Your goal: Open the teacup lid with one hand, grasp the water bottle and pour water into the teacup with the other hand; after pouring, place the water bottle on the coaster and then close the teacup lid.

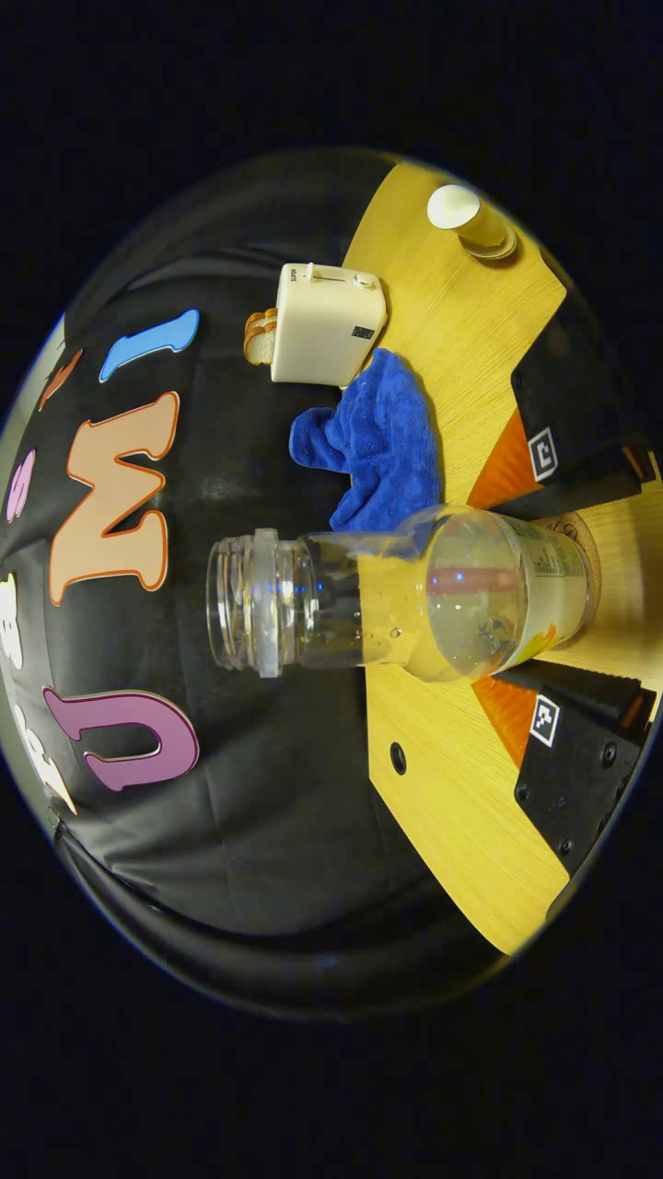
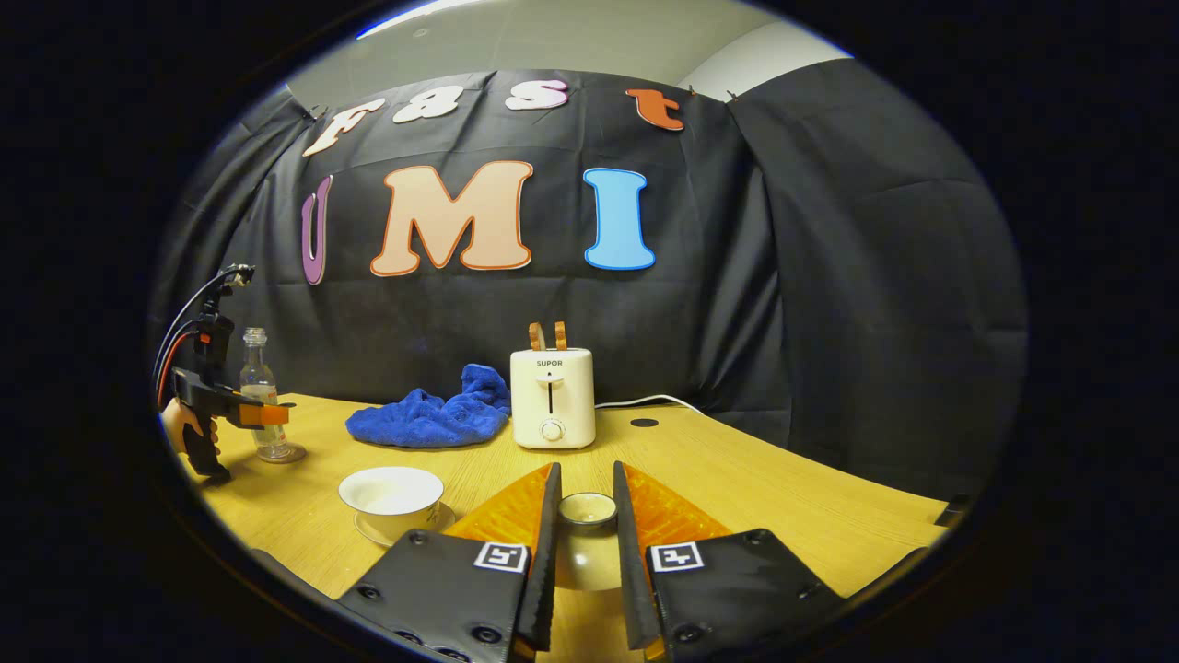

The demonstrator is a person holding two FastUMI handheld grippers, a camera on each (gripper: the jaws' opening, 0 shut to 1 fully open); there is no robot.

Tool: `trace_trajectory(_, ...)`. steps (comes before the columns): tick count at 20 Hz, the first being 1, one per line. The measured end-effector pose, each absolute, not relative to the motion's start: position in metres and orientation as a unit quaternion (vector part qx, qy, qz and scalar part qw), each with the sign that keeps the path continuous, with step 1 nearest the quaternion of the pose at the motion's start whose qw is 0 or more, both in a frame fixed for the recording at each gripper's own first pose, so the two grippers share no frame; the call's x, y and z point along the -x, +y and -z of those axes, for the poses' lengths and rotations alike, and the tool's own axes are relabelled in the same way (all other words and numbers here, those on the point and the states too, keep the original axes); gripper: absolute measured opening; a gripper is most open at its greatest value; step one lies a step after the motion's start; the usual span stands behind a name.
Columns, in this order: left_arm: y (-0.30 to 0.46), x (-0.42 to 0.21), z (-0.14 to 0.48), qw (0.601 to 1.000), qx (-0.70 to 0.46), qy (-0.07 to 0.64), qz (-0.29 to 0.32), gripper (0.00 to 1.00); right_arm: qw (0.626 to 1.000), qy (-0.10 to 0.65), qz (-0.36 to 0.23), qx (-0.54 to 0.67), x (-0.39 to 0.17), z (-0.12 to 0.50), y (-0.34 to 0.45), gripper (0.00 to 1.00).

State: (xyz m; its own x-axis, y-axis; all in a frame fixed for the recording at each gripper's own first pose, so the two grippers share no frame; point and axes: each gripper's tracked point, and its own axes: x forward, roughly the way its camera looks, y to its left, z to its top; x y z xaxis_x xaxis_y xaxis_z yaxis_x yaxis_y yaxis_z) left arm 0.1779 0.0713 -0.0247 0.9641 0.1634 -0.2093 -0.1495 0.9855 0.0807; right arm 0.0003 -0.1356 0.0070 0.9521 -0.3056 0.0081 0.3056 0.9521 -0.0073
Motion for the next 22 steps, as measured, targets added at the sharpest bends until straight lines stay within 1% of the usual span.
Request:
trace_trajectory(4, 0.071, -0.177, 0.026, 0.990, -0.029, 0.111, -0.077, 0.72, 0.988, -0.003, 0.155, 0.004, 0.000, -0.008, -0.136, 0.34)
trace_trajectory(6, 0.073, -0.174, 0.028, 0.991, -0.021, 0.109, -0.080, 0.73, 0.988, -0.003, 0.155, 0.004, 0.000, -0.008, -0.136, 0.34)
trace_trajectory(7, 0.072, -0.174, 0.031, 0.990, -0.015, 0.111, -0.079, 0.75, 0.988, -0.003, 0.155, 0.004, 0.000, -0.008, -0.136, 0.34)
trace_trajectory(8, 0.074, -0.170, 0.031, 0.990, -0.014, 0.111, -0.082, 0.79, 0.988, -0.003, 0.155, 0.004, 0.000, -0.008, -0.136, 0.34)
trace_trajectory(11, 0.073, -0.166, 0.026, 0.992, -0.014, 0.097, -0.085, 0.83, 0.988, -0.004, 0.152, 0.005, 0.000, -0.007, -0.135, 0.34)
trace_trajectory(14, 0.075, -0.159, 0.018, 0.993, -0.016, 0.073, -0.091, 0.92, 0.989, -0.003, 0.146, 0.004, -0.002, -0.008, -0.133, 0.34)
trace_trajectory(17, 0.076, -0.147, 0.009, 0.994, -0.020, 0.039, -0.102, 0.93, 0.992, -0.003, 0.126, 0.004, -0.003, -0.007, -0.125, 0.34)
trace_trajectory(19, 0.078, -0.137, 0.001, 0.993, -0.025, 0.017, -0.116, 0.94, 0.995, -0.002, 0.099, 0.003, -0.006, -0.006, -0.115, 0.34)
trace_trajectory(21, 0.075, -0.126, -0.008, 0.992, -0.039, -0.011, -0.118, 0.95, 0.997, -0.001, 0.080, 0.002, -0.009, -0.007, -0.109, 0.35)
trace_trajectory(22, 0.071, -0.121, -0.009, 0.993, -0.045, -0.018, -0.112, 0.94, 0.997, -0.002, 0.075, 0.002, -0.011, -0.007, -0.106, 0.34)
